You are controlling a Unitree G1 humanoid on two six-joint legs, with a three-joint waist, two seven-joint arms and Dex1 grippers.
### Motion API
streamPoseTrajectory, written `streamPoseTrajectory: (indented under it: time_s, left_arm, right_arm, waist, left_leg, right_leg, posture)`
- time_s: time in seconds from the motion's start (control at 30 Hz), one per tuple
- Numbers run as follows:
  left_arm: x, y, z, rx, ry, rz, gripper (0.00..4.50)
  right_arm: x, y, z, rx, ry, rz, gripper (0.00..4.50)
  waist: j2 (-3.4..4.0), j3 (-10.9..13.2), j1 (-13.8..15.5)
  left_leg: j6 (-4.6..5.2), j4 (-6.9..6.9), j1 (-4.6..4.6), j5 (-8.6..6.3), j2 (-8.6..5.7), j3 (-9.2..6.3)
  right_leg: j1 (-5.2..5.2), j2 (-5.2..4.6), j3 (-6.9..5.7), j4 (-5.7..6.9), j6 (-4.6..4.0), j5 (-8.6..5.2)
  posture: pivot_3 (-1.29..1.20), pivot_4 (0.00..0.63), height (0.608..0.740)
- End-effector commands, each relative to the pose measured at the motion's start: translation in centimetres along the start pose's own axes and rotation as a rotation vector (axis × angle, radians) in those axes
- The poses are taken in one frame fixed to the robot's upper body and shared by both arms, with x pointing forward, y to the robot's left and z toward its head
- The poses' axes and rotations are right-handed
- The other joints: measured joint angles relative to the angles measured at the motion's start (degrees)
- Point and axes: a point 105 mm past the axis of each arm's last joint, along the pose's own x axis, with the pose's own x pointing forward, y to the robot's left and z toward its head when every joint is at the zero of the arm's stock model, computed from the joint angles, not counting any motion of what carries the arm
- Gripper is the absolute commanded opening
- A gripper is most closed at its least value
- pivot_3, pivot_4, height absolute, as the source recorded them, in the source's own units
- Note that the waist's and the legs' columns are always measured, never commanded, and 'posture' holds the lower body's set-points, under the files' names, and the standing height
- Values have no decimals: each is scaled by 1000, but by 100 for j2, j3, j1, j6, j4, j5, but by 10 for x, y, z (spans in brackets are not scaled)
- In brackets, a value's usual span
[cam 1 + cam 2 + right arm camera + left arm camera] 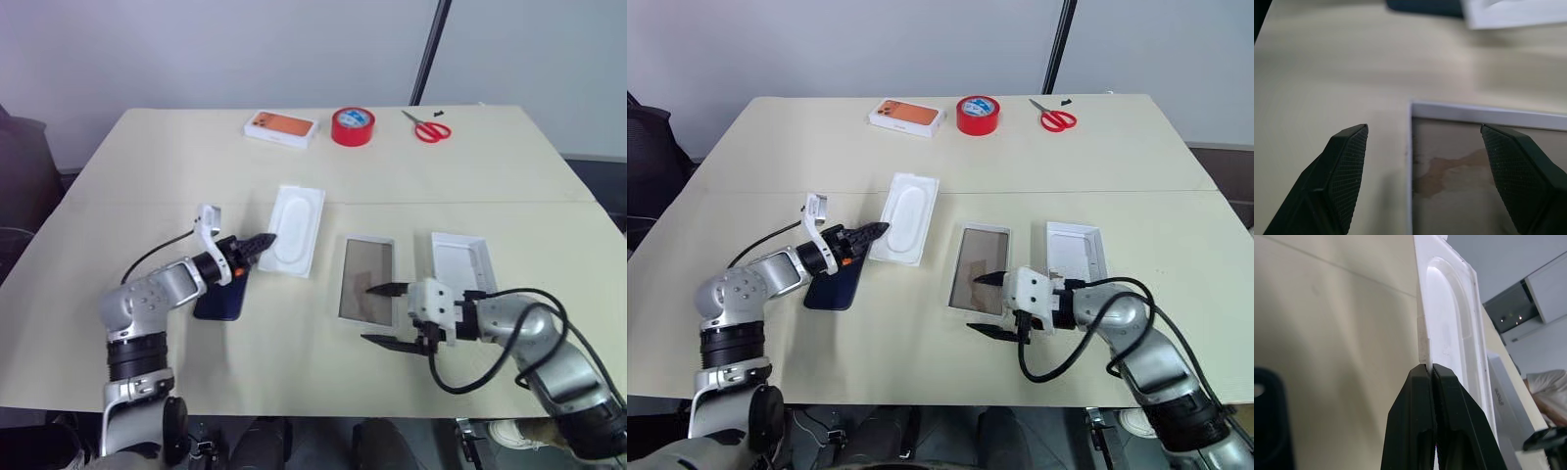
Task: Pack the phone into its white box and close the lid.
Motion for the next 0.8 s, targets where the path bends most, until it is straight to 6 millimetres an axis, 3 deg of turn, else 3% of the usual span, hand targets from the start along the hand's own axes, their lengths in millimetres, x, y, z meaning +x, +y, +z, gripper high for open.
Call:
streamPoseTrajectory:
  time_s: [0.03, 0.1, 0.17, 0.3, 0.67, 0.8]
  left_arm:
    - [-1, -13, 12, 24, -58, -40, 6]
    - [0, -14, 13, 25, -68, -33, 0]
    - [0, -14, 14, 27, -72, -30, 0]
    - [1, -13, 13, 34, -73, -22, 0]
    - [23, -32, -1, -29, -33, -66, 0]
    - [26, -36, -2, -26, -43, -61, 0]
  right_arm:
    - [5, -4, -6, -38, 43, 18, 3612]
    - [6, -3, -16, -67, 97, 43, 3008]
    - [8, -3, -21, -83, 121, 55, 2067]
    - [11, -16, -8, -80, 49, 13, 39]
    - [45, -45, 4, -187, 1, 17, 39]
    - [47, -46, 3, -177, -3, 31, 1405]
  waist:
    - [0, 0, -4]
    - [0, 0, -4]
    - [-1, 0, -5]
    - [-2, -1, -12]
    - [-3, -1, -15]
    - [-3, -1, -12]
  left_leg:
    - [0, 1, 0, 0, 0, 0]
    - [0, 1, 0, 0, 0, 1]
    - [0, 1, 0, 0, 0, 1]
    - [-1, 3, 1, 1, 0, 1]
    - [-3, 3, -1, 2, 0, 0]
    - [-4, 2, -1, 2, 0, -1]
  right_leg:
    - [0, 0, 0, 0, 0, 0]
    - [-1, 0, 0, 0, 0, 0]
    - [-1, 0, 0, 0, 0, 0]
    - [1, 1, 0, 1, 0, 0]
    - [-1, 0, -1, 1, 0, 0]
    - [-1, 0, -1, -1, 0, 0]
  posture:
    - [0, 150, 740]
    - [0, 150, 740]
    - [0, 150, 740]
    - [0, 150, 740]
    - [0, 150, 740]
    - [0, 150, 740]
